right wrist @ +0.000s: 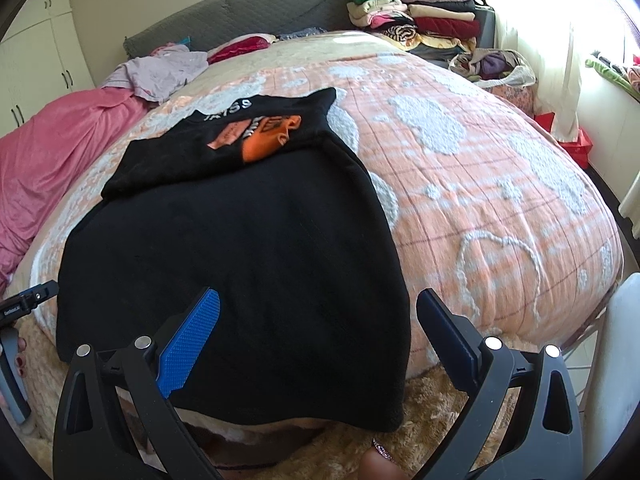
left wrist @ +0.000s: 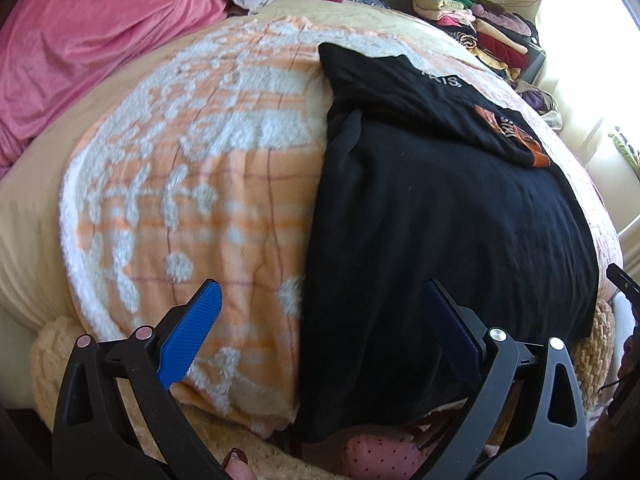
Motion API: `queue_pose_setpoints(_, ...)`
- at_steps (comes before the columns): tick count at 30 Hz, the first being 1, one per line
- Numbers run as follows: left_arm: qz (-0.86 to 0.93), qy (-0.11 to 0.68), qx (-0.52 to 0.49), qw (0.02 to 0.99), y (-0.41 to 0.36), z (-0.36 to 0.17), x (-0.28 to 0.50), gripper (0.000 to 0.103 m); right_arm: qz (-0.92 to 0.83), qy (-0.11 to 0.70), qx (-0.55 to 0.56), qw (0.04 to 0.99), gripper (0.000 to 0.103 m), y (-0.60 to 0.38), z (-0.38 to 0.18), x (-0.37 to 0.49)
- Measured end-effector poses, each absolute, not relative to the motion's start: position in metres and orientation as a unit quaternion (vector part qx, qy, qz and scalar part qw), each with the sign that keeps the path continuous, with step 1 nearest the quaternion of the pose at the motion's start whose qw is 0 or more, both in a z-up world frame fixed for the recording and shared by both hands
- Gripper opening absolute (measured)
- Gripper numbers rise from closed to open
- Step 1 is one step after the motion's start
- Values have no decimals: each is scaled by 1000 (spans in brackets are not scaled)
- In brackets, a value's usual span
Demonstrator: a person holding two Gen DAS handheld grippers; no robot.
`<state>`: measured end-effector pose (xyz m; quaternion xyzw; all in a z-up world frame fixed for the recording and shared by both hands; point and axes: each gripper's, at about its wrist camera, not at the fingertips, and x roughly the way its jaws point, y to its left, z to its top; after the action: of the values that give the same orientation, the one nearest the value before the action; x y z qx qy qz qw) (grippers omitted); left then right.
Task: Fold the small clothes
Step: 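Close the right gripper on the hem while the left gripper grasps the hem too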
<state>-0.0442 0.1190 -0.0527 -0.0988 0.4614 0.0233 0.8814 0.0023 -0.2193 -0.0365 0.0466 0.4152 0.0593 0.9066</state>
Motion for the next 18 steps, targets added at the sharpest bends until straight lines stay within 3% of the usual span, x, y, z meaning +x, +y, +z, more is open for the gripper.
queue_pose_setpoints(3, 13, 467, -112, 877, 123, -58, -50, 87, 59, 421, 47, 904, 98, -222, -41, 1)
queue_pose_setpoints(8, -21, 476, -132, 869, 120, -63, -59, 53, 64, 429, 45, 900, 98, -223, -47, -1)
queue_pose_setpoints(11, -28, 481, -132, 866, 118, -66, -63, 46, 64, 433, 44, 898, 98, -224, -50, -2)
queue_pose_setpoints(18, -42, 498, -143, 855, 122, -76, -71, 46, 74, 441, 57, 893, 98, -238, -55, -10)
